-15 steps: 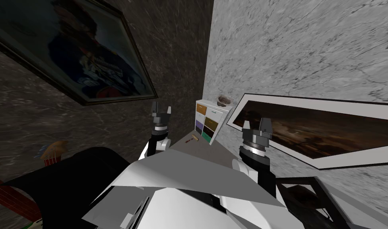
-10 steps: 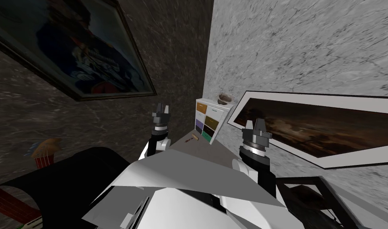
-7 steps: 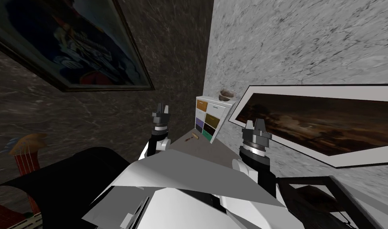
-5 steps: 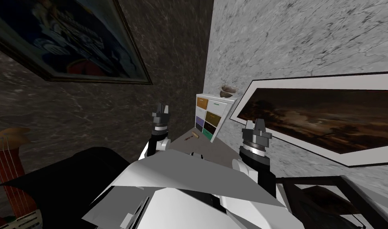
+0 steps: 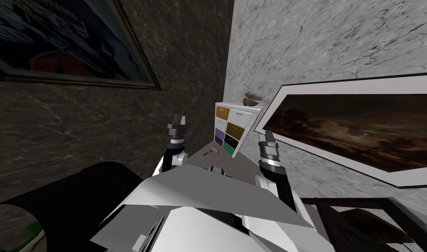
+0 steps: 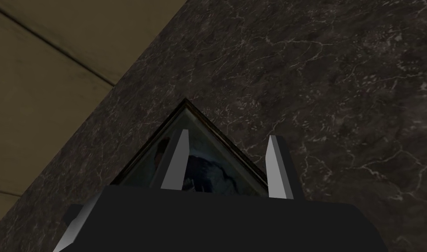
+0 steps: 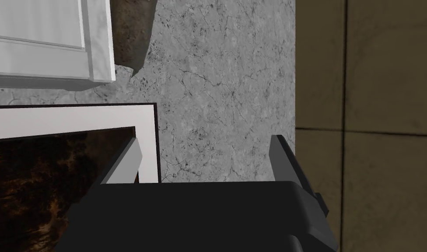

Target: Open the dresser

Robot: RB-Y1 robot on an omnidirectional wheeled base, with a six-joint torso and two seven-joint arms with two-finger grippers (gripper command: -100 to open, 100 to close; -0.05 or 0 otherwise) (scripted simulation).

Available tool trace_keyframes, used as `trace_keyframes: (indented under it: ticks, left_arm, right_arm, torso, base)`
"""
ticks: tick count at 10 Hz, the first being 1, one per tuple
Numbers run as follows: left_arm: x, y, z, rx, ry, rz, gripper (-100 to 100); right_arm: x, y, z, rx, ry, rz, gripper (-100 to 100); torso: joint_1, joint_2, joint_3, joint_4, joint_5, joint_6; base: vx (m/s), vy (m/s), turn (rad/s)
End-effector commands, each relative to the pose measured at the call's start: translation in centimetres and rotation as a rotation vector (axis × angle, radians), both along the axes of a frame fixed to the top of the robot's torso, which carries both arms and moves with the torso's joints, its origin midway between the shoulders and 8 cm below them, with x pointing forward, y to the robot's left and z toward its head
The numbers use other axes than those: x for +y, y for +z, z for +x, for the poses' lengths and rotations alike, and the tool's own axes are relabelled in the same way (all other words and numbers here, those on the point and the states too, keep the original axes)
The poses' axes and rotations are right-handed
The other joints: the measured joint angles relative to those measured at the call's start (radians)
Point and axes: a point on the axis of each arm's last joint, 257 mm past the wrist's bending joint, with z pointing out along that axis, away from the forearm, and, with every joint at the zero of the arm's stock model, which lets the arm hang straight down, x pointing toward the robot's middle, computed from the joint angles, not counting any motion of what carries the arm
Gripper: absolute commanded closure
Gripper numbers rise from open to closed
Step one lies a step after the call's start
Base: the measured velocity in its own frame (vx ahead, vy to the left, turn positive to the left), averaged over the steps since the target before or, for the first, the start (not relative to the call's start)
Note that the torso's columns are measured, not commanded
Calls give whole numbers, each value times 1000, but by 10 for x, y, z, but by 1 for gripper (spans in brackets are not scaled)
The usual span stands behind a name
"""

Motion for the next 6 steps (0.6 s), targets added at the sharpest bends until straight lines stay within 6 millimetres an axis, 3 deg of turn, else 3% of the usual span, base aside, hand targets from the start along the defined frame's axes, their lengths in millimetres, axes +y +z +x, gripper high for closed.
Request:
trace_keyframes:
  ticks: [1, 4, 5, 6]
  left_arm:
    - [0, 0, 0, 0, 0, 0, 0]
    - [0, 0, 0, 0, 0, 0, 0]
    - [0, 0, 0, 0, 0, 0, 0]
    - [0, 0, 0, 0, 0, 0, 0]
  right_arm:
    - [8, -32, 17, 103, -20, -98, -100]
    - [13, -52, 27, 160, -47, -186, -100]
    - [13, -70, 36, 216, -59, -224, -100]
    - [15, -71, 36, 216, -68, -252, -100]
  torso:
    - [-1, 0, 1, 0, 0, 0]
    - [0, -2, -1, 0, 0, 0]
    - [0, 0, 0, 0, 0, 0]
    - [1, -2, -1, 0, 0, 0]
  base:
    - [124, 27, -64]
    - [91, 31, -36]
    - [99, 40, -47]
    - [89, 30, -29]
